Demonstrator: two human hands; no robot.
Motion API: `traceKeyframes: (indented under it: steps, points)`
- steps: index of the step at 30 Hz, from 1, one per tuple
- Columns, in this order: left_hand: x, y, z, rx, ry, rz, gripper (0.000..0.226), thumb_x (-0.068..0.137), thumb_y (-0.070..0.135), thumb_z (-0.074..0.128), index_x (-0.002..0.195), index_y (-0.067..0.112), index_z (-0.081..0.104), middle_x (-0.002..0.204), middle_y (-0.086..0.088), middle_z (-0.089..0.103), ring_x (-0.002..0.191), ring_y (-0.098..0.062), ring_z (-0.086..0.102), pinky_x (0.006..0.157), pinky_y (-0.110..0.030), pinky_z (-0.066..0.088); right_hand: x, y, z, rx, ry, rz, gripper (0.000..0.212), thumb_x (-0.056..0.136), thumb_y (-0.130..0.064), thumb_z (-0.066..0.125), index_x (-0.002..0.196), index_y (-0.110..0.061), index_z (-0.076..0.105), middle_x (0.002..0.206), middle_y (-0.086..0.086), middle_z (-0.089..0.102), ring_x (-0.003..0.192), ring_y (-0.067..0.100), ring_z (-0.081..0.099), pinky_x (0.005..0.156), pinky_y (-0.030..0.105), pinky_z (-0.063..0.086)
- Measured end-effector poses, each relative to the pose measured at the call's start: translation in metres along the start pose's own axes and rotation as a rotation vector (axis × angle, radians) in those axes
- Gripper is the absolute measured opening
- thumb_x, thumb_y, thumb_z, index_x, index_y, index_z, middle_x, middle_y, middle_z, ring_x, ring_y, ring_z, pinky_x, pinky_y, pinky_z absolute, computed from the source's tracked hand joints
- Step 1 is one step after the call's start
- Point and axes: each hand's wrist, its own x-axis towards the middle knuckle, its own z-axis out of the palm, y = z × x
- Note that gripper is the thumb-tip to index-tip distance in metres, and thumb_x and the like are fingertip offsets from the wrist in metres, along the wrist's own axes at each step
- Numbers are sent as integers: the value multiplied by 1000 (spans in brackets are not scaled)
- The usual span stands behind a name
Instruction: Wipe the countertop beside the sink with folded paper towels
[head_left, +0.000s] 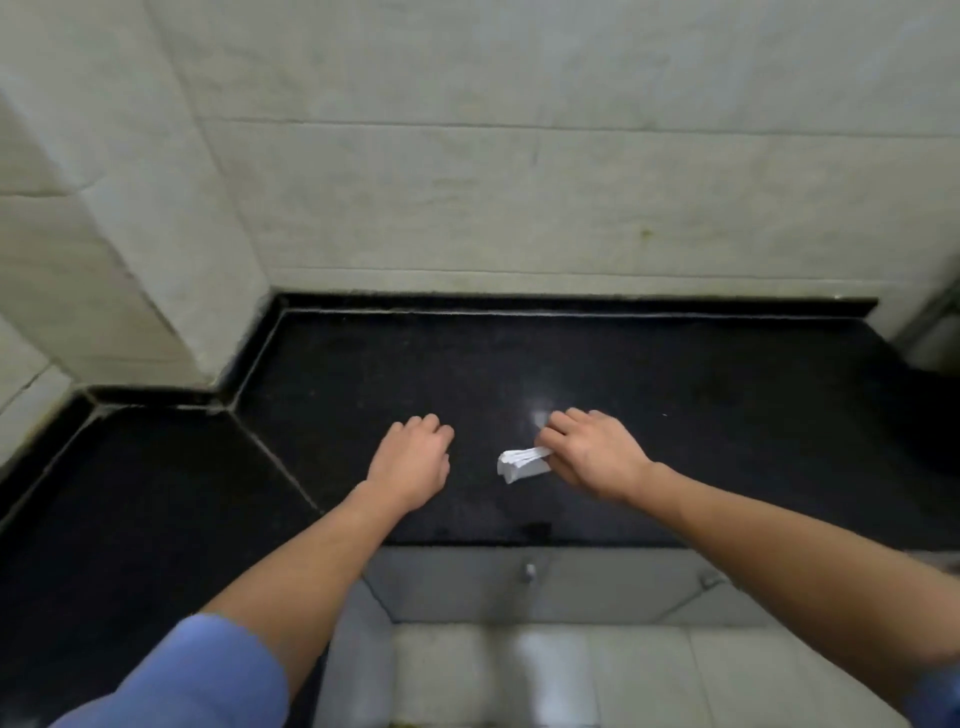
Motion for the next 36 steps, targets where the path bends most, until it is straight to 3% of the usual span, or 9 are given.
traceKeyframes:
  steps: [5, 9, 16, 18, 21, 26, 29, 32, 36]
  points:
    - [33, 148, -2, -60, -37, 165, 30, 94, 28, 46, 119, 15, 54, 117, -5, 54, 108, -26, 53, 86, -38, 42, -140, 70, -19, -67, -50, 246, 11, 77, -29, 56, 82, -21, 62, 75, -1, 56, 61, 23, 57, 48, 31, 40]
    - [52, 263, -11, -75, -65, 325, 25, 94, 27, 46, 113, 13, 54, 113, -6, 55, 104, -28, 55, 81, -39, 43, -252, 119, -45, -79, -90, 462, 17, 69, -26, 75, 79, -21, 62, 73, -1, 55, 61, 23, 58, 49, 29, 40]
    - [116, 406, -32, -82, -33, 577, 23, 94, 31, 45, 109, 15, 53, 109, -5, 56, 99, -27, 57, 76, -36, 44, -382, 194, -72, -132, -100, 749, 17, 70, -26, 74, 78, -20, 61, 72, 0, 56, 63, 25, 61, 49, 30, 42]
    - [140, 442, -35, -83, -23, 635, 24, 94, 32, 45, 111, 16, 53, 110, -4, 57, 100, -27, 58, 77, -37, 45, -409, 217, -75, -149, -81, 804, 10, 75, -28, 62, 79, -18, 60, 73, 1, 55, 64, 26, 61, 49, 31, 43]
    - [180, 496, -37, -75, -18, 713, 26, 94, 32, 45, 113, 16, 54, 110, -4, 57, 100, -27, 58, 75, -37, 45, -440, 261, -78, -169, -58, 878, 22, 77, -31, 42, 77, -17, 60, 71, 2, 55, 61, 28, 60, 45, 32, 42]
    - [256, 579, -48, -88, -14, 820, 26, 94, 31, 46, 111, 15, 54, 110, -5, 57, 101, -28, 58, 78, -40, 49, -474, 341, -93, -115, -136, 1025, 9, 85, -24, 59, 86, -16, 62, 83, 3, 61, 76, 29, 64, 51, 30, 35]
    - [301, 624, -62, -79, 0, 888, 25, 94, 31, 45, 113, 15, 54, 111, -5, 57, 100, -27, 58, 78, -41, 50, -489, 387, -105, -103, -148, 1095, 14, 92, -26, 53, 97, -17, 62, 97, 2, 63, 89, 27, 62, 59, 30, 33]
    - [334, 665, -76, -83, 12, 934, 25, 95, 31, 45, 112, 16, 54, 110, -5, 57, 97, -27, 58, 75, -40, 50, -508, 429, -112, -84, -113, 1142, 16, 94, -27, 50, 102, -18, 61, 101, 2, 62, 90, 28, 61, 62, 33, 39]
    - [368, 719, -87, -98, 40, 977, 23, 94, 31, 45, 109, 15, 54, 107, -5, 57, 95, -28, 58, 73, -39, 49, -537, 483, -120, -103, -74, 1175, 16, 94, -26, 51, 102, -18, 62, 98, 4, 63, 88, 30, 62, 59, 31, 36]
